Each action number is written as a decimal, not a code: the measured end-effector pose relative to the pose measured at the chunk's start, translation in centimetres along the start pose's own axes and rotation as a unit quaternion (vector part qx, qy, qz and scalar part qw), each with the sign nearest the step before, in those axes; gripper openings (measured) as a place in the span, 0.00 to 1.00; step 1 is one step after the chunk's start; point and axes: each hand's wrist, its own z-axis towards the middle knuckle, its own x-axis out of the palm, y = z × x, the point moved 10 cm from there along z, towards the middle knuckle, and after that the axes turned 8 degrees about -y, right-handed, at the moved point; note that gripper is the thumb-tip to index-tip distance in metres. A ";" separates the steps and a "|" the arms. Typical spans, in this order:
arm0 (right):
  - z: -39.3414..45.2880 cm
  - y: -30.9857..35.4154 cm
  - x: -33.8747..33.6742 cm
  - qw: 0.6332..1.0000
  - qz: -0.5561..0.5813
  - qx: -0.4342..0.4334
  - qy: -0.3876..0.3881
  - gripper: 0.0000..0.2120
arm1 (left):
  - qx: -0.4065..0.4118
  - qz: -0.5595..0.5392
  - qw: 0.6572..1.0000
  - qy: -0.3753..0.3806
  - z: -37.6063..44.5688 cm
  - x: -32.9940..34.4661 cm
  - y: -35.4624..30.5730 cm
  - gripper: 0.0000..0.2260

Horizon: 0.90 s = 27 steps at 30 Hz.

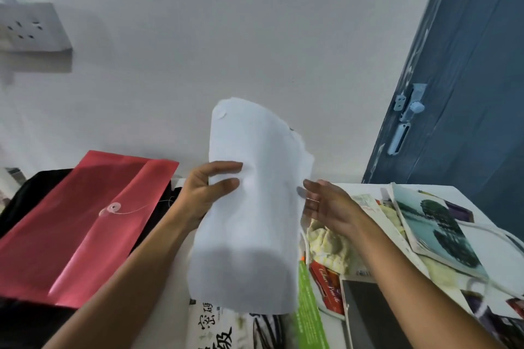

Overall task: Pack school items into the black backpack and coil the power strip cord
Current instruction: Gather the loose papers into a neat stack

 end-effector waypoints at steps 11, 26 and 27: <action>-5.2 7.1 4.8 0.969 -0.024 -0.247 -0.015 0.11 | 0.121 0.127 0.983 -0.056 0.7 -4.2 -2.4 0.51; -11.8 6.5 6.3 0.958 -0.080 -0.271 0.041 0.17 | 0.094 0.039 0.994 -0.045 -4.6 -4.5 -5.2 0.05; -12.7 6.4 5.9 0.955 -0.094 -0.281 0.024 0.15 | 0.082 0.029 0.995 -0.044 -5.4 -4.1 -5.4 0.07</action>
